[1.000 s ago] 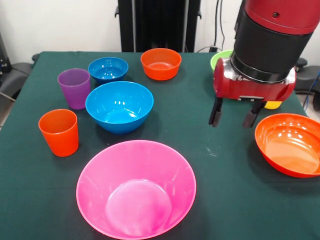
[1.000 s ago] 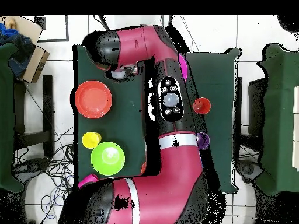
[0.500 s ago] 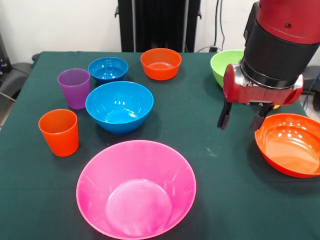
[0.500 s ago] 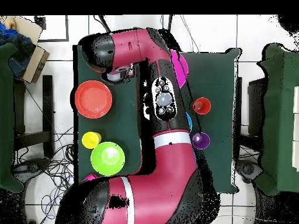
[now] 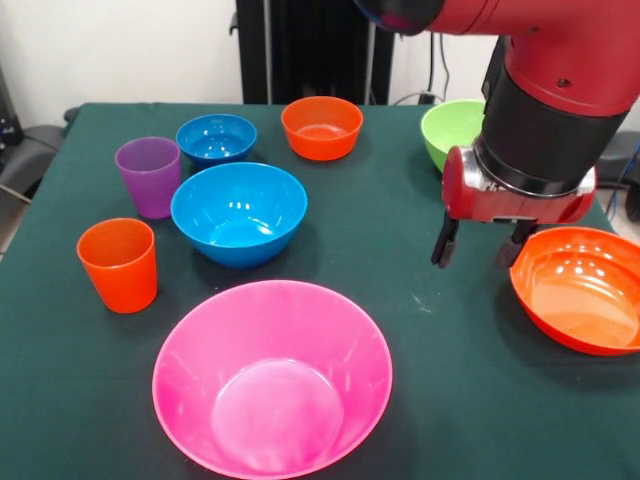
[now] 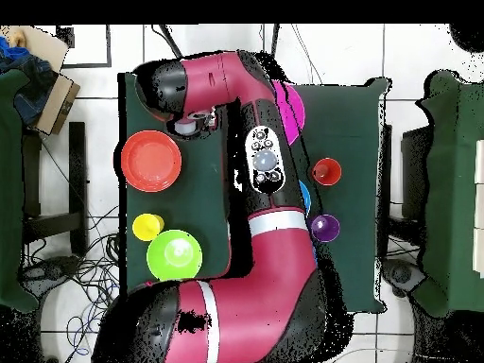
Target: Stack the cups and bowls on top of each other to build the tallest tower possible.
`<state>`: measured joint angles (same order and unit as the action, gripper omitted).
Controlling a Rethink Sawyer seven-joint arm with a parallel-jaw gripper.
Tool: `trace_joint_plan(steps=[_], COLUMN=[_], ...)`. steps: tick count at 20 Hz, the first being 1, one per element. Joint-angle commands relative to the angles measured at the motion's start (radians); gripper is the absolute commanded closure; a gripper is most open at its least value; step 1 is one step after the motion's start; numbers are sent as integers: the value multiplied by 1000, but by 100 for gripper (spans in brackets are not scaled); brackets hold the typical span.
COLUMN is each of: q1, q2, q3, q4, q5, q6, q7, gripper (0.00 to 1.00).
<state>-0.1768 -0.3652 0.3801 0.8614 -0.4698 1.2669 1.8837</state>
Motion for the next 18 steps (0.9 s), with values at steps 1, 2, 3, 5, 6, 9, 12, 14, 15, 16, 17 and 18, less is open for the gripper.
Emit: trace_joint_plan(steps=[1,2,3,5,6,9,12,14,15,16,17,18], q1=[30,32,35,42,44,47,52,57,60,63,64,66], q2=[51,49,48,43,43,48,46,43,43,48,50,49], q3=[-4,-5,-7,-15,-16,-16,-19,-27,-29,-30,-30,-31], q4=[46,46,46,46,42,30,26,25,21,8,1,0], q5=[-28,-28,-27,-25,-25,-21,-16,-11,-10,-9,-6,-5], q6=[-22,-20,-19,-22,-19,-7,2,-1,2,10,16,18], q7=[-51,-48,-41,-10,-5,-7,2,33,43,44,44,46], gripper=[0,0,0,0,0,0,0,0,0,0,0,0])
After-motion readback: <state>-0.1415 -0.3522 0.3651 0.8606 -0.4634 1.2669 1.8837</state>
